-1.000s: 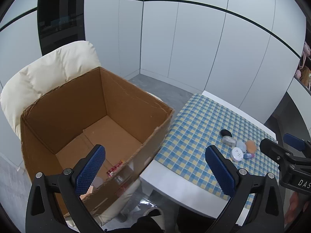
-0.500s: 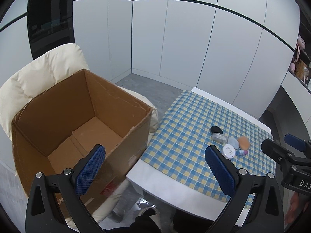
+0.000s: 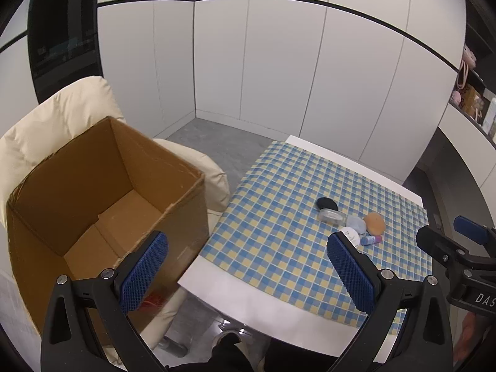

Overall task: Organize objects
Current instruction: 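Withdraw both tools from the box toward the cosmetics on the checked cloth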

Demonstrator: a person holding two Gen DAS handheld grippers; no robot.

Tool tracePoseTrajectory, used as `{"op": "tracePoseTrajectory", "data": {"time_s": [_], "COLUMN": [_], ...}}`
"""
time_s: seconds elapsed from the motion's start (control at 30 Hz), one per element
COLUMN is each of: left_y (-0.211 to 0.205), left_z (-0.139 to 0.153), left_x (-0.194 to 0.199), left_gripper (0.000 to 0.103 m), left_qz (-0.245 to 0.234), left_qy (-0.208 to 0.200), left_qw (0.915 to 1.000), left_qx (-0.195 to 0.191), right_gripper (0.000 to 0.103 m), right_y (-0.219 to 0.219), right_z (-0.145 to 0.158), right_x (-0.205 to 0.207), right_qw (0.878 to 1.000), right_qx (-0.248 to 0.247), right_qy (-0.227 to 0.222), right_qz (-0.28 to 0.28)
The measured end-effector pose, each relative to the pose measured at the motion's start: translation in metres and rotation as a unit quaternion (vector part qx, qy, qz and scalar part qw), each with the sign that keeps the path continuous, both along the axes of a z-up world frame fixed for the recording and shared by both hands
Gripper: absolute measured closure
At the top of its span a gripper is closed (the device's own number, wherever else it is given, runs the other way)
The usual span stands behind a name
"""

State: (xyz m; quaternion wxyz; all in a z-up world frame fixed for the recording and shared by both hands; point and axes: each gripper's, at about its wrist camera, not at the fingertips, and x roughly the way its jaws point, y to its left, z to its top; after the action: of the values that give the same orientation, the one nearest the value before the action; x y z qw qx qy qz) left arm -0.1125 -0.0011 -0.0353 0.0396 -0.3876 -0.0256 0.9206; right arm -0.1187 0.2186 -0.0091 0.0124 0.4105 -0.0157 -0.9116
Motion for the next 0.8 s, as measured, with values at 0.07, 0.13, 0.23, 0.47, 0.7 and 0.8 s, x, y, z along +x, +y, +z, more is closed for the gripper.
{"op": "tracePoseTrajectory", "data": {"time_s": [0.07,0.13,0.23,0.47,0.7,0.8], "left_y": [0.004,0.009,0.015,0.036,0.058,0.07], "left_z": [-0.001,-0.002,-0.003,-0.004,-0.003,-0.003], "left_x": [0.0,0.0,0.0,0.0,-0.002,-0.001], "left_gripper": [0.001,0.001,0.001,0.001,0.001,0.001], "left_qz": [-0.003,-0.006,-0.011,-0.026,-0.045,-0.055], "left_qy": [-0.001,-0.002,-0.003,-0.003,-0.005,-0.005], "left_qw": [1.0,1.0,0.9999,0.9996,0.999,0.9985], "left_qx": [0.0,0.0,0.0,0.003,0.001,-0.001], "right_gripper": [0.0,0.0,0.0,0.0,0.0,0.0], "right_y": [0.005,0.008,0.012,0.03,0.055,0.064], "right_z": [-0.001,-0.001,0.0,0.0,0.002,0.001], "right_x": [0.001,0.003,0.005,0.013,0.023,0.027], "right_qw": [1.0,1.0,1.0,1.0,0.999,0.998], "right_qx": [0.0,-0.001,0.001,0.005,0.002,0.001], "right_qy": [-0.001,-0.002,-0.001,-0.003,-0.002,-0.003], "right_qz": [-0.005,-0.008,-0.012,-0.026,-0.051,-0.057]}}
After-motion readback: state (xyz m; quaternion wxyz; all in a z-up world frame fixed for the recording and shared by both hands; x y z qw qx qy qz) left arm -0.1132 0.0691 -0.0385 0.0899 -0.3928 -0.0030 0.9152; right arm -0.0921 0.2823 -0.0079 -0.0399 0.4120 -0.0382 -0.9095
